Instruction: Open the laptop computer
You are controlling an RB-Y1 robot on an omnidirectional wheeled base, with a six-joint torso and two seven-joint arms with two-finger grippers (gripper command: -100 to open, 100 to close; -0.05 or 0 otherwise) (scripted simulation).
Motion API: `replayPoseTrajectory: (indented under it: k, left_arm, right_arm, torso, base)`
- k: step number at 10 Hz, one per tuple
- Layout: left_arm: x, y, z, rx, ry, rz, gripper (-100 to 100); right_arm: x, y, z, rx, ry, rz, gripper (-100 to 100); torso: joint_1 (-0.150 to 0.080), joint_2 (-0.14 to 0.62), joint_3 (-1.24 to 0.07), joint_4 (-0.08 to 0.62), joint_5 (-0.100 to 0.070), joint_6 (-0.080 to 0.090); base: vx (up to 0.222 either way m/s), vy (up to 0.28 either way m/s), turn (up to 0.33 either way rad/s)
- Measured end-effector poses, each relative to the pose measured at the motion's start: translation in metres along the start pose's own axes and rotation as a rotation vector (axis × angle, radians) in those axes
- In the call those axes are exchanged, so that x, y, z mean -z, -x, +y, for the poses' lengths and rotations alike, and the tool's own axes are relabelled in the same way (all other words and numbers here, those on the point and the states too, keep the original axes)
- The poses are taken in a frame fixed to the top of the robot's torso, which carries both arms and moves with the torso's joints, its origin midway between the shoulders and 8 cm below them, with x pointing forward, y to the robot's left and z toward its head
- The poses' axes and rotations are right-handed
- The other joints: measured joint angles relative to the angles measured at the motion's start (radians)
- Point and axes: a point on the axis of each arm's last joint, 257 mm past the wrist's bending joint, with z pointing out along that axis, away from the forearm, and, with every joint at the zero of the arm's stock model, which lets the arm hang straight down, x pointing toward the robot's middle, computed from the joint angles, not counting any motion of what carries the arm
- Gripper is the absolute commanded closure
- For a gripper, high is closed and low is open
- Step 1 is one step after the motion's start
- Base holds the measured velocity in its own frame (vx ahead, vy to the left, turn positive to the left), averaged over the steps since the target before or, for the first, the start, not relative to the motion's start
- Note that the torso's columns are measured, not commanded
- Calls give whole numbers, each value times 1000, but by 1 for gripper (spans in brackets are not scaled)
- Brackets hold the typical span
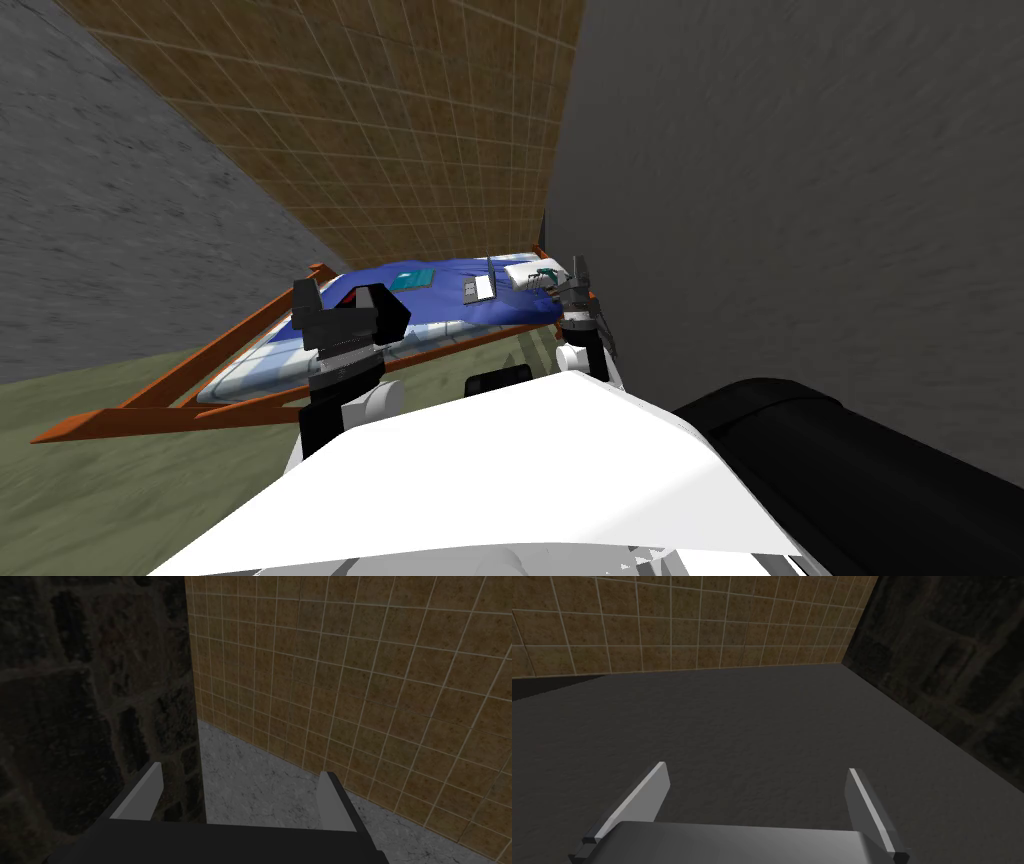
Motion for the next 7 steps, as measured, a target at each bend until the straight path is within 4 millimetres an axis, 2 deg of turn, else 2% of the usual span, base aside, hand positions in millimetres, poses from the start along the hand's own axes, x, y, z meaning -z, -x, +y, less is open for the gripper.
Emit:
replayPoseTrajectory:
  k: [2,7]
  left_arm:
    - [0,0,0,0,0,0,0]
    - [0,0,0,0,0,0,0]
  right_arm:
    - [0,0,0,0,0,0,0]
    - [0,0,0,0,0,0,0]
  torso:
    - [0,104,-209,105,0,0]
    - [0,470,-939,470,0,0]
  base:
    - [0,0,0]
    - [0,0,0]
